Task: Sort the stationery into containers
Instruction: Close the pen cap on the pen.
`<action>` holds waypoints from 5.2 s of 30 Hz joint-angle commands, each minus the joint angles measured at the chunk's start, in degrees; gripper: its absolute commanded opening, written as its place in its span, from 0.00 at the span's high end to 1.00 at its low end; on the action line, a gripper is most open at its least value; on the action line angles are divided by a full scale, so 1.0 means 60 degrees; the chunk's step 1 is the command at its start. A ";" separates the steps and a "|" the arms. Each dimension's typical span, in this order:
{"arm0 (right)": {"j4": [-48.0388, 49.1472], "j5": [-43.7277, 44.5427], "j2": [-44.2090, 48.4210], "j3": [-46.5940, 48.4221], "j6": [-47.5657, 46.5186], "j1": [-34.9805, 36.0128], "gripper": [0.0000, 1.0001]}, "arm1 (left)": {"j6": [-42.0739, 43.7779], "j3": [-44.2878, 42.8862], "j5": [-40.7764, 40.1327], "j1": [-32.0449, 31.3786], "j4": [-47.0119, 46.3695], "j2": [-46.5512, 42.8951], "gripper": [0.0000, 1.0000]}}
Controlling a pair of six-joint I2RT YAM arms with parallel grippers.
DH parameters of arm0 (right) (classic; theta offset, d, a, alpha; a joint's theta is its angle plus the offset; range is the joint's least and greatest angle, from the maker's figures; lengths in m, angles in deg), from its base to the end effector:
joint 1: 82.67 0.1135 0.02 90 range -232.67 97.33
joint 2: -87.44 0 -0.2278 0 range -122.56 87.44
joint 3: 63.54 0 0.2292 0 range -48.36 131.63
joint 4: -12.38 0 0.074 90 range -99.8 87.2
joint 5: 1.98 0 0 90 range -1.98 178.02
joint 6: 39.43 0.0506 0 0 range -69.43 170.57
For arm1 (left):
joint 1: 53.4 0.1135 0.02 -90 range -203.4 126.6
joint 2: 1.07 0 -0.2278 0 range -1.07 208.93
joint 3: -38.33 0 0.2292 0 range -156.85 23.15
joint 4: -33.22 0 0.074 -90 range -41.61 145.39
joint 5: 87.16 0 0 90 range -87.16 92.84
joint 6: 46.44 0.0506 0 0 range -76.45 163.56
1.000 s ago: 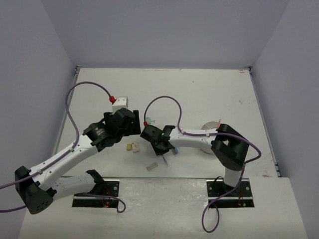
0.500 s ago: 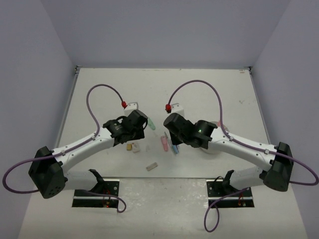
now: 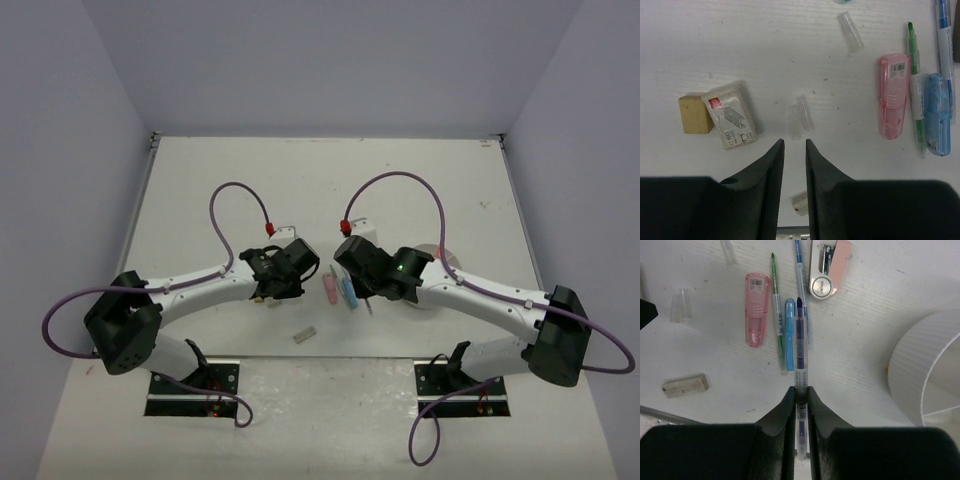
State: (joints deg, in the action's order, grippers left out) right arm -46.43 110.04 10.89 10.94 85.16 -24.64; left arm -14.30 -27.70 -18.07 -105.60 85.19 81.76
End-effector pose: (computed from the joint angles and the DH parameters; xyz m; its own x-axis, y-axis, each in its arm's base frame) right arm 0.1511 0.2062 0.2211 -0.7724 -0.2436 -0.5866 -0.3053 0.9522 0.0066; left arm 0.1705 -0.1903 0.1602 -0.8619 -0.1794 -0.4743 -0.1332 0.9826 -0.1296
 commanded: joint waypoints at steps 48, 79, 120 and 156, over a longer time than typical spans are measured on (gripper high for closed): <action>0.1399 -0.0751 0.0595 -0.0800 -0.0581 -0.0120 1.00 | -0.0221 0.0471 -0.0651 -0.0009 -0.1095 0.1528 1.00; 1.0713 -0.6126 0.4598 -0.5198 0.0856 0.0012 1.00 | 0.1522 0.3674 0.2317 0.0014 -0.9898 -0.6696 1.00; 0.9353 -0.5241 0.4642 -0.4434 0.0486 0.0012 1.00 | 0.1146 0.4301 0.2943 0.0014 -1.0487 -0.6582 1.00; 0.9177 -0.5180 0.4686 -0.4377 0.0460 0.0012 1.00 | 0.1234 0.4300 0.2588 0.0014 -1.0419 -0.6554 1.00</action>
State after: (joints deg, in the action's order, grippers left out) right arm 8.19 78.04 38.03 -18.37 88.94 -24.59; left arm -6.84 -2.32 -2.48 -105.58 25.34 42.33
